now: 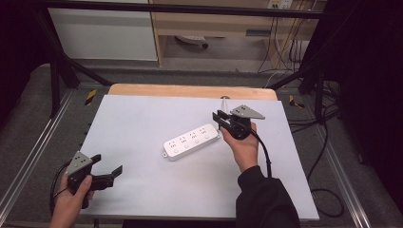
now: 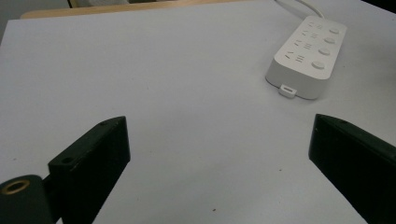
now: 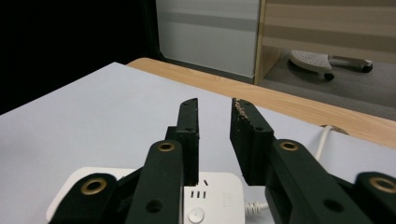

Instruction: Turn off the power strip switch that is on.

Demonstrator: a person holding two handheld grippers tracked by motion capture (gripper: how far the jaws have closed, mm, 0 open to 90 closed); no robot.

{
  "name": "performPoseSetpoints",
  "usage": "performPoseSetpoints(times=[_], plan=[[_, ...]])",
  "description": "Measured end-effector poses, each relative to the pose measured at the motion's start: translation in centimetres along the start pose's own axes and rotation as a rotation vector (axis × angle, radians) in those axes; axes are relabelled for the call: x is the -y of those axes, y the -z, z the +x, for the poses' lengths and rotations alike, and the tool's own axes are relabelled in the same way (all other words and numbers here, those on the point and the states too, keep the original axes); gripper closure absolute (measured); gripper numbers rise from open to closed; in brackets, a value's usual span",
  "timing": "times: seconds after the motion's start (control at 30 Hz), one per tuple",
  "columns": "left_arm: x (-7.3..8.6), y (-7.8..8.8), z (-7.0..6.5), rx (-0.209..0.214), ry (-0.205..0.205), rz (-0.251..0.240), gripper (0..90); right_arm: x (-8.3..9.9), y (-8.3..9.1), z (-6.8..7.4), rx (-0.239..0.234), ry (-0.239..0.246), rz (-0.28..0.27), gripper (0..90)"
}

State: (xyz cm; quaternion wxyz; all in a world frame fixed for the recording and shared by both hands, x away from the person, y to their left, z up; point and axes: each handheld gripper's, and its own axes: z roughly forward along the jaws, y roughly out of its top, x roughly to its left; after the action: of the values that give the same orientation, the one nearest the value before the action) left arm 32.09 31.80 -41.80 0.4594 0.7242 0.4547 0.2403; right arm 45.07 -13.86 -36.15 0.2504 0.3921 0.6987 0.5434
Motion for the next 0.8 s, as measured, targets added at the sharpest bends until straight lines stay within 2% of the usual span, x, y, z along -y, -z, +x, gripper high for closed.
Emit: performPoseSetpoints(times=[0.47, 0.8], plan=[[0.0, 0.0, 0.0, -0.001, 0.000, 0.000, 5.3, 1.4, -2.1, 1.4, -0.009, 0.028, 0.057, 89.5], [0.0, 0.0, 0.1, -0.004, 0.001, -0.002, 5.3, 2.1, -3.0, 1.8, -0.012, 0.038, 0.084, 90.0]])
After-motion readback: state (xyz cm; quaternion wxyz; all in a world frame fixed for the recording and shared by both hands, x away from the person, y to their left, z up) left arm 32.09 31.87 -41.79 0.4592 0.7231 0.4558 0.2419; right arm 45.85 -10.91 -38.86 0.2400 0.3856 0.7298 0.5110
